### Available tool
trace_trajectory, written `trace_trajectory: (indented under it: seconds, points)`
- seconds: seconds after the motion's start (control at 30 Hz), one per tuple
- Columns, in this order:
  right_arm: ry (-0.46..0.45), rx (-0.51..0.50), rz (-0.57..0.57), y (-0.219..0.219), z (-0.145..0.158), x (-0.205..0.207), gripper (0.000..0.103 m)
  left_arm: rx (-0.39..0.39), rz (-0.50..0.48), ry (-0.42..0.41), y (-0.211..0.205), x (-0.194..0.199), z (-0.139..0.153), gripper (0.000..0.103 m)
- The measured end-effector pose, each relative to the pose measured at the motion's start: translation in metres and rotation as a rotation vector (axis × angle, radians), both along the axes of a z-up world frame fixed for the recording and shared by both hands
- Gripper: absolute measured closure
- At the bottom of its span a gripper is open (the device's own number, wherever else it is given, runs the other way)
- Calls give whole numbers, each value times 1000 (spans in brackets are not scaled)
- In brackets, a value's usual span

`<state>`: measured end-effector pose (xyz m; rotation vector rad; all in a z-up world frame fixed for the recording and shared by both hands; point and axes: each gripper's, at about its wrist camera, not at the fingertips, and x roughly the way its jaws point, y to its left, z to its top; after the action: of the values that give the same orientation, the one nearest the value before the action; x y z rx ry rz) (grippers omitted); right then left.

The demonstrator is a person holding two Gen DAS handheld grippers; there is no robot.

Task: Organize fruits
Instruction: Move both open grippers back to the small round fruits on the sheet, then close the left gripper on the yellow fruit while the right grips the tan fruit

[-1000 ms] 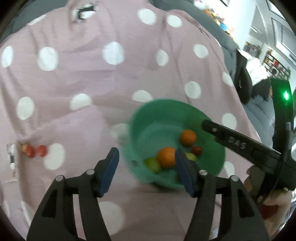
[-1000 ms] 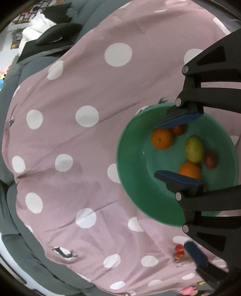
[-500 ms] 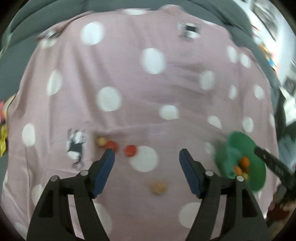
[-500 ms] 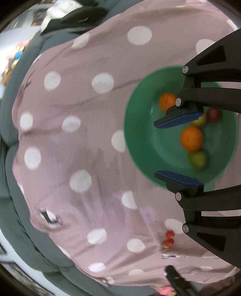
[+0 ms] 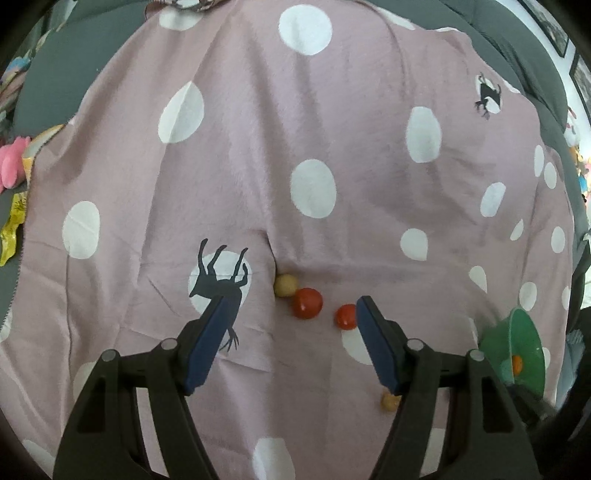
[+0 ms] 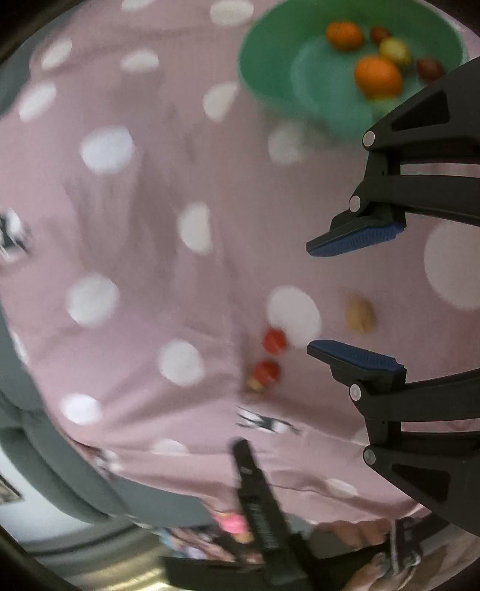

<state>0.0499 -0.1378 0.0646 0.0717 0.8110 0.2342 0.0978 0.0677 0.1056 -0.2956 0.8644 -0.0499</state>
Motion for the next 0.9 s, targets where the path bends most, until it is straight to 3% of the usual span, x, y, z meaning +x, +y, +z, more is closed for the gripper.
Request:
trace_trajectory:
  seconds: [0.1,0.37,0.43,0.7,0.9]
  points:
    - [54,-19,36,15,-18,6,55,-1,-16,17,0,12,-5,52]
    - [138,-47,37,19,-42,20,58,-67,-34,164,-2,58,-35,76]
    - [145,-48,50,20,-44,19,64,-50,-36,189,-7,67,-40,77]
    - [157,-86,54,23,-50,20,73,8,-19,240,-14,92,-57,77]
    - [168,-86,62,25,-52,24,74,43,10,247,-16,99,-62,78]
